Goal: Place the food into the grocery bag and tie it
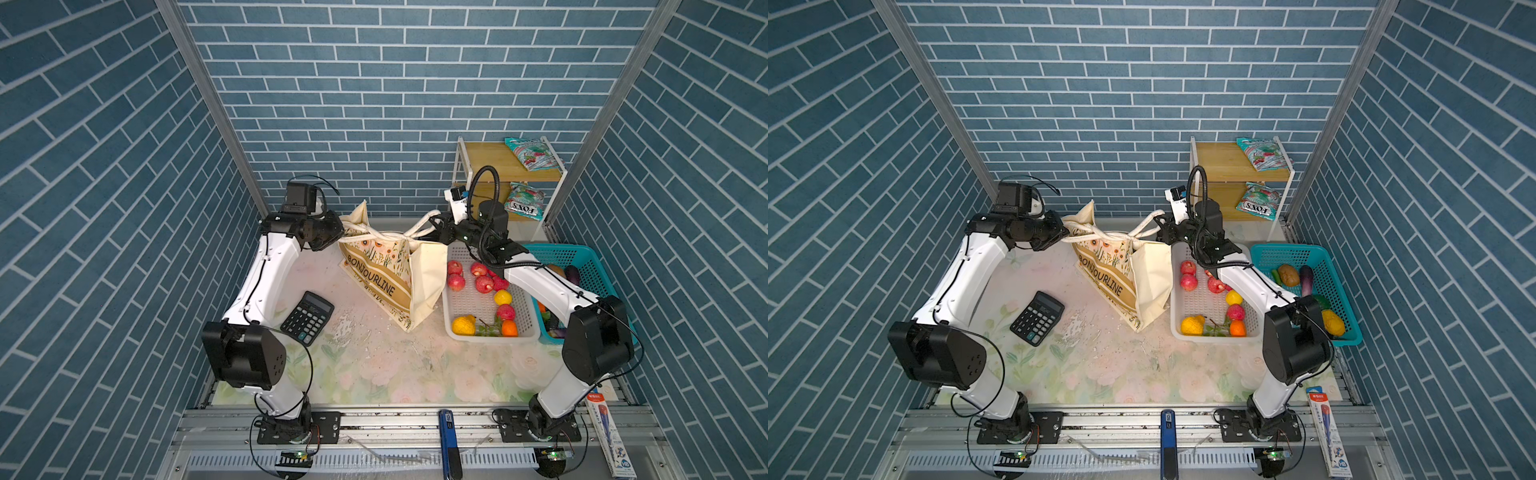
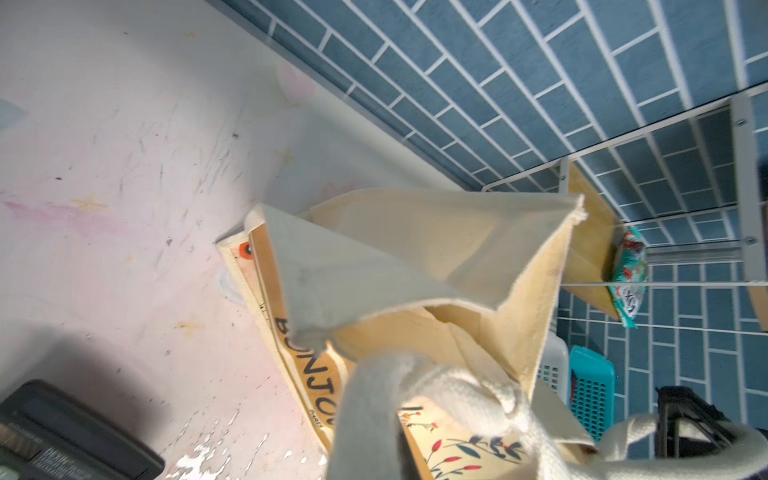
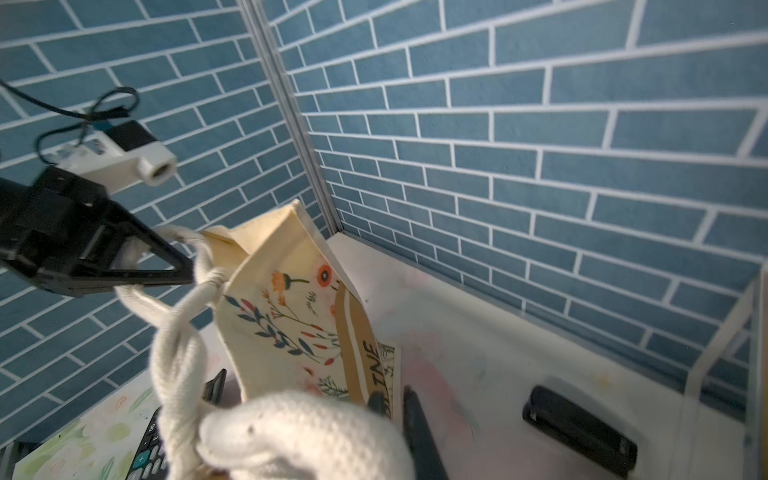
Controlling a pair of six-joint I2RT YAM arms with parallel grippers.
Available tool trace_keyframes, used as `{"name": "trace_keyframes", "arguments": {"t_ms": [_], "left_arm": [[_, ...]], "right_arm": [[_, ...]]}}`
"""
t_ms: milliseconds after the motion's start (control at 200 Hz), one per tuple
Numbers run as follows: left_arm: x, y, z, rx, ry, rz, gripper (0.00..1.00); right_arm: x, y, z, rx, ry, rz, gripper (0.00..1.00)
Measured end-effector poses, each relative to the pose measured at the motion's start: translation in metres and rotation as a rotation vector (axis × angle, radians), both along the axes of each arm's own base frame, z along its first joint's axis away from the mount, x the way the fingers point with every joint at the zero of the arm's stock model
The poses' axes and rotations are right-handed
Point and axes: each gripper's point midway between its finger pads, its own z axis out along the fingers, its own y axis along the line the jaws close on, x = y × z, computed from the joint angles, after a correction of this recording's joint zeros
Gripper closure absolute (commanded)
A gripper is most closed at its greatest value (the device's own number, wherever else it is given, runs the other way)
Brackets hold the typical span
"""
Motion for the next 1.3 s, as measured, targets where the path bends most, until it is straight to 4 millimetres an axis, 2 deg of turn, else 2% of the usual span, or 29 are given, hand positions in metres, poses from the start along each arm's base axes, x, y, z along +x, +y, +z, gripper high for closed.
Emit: {"name": "trace_keyframes", "arguments": {"t_ms": [130,300,590,785,965,1085,1190,1300], "left_arm": [[-0.006,0.005,-0.017,0.059,0.042,-0.006,1.00],[-0.010,0.016,-0.043,0.051,0.095,-0.006,1.00],[-0.006,0.013,-0.044,-0.006,0.087,-0.058,1.00],[-0.002,0.006,-0.030,-0.048,0.050,-0.091,0.99],[0.007,-0.008,0.007,-0.051,-0.052,-0.129,0.90],[0.009,-0.024,0.024,-0.060,-0.096,-0.158,0.84],[0.006,-0.034,0.028,-0.070,-0.095,-0.171,0.69],[0.001,-0.036,0.025,-0.062,-0.067,-0.165,0.51]], "right_arm": [[0.001,-0.015,-0.023,0.028,0.069,-0.074,1.00],[-0.009,-0.025,-0.034,0.063,0.110,-0.112,1.00],[-0.011,-0.027,-0.035,0.072,0.116,-0.121,1.00],[-0.010,-0.021,-0.013,0.049,0.048,-0.057,1.00],[-0.003,-0.009,0.008,0.004,-0.027,0.015,0.83],[0.000,-0.003,0.021,-0.016,-0.066,0.050,0.74],[-0.001,0.000,0.031,-0.027,-0.098,0.069,0.65],[-0.003,0.001,0.030,-0.052,-0.105,0.078,0.53]]}}
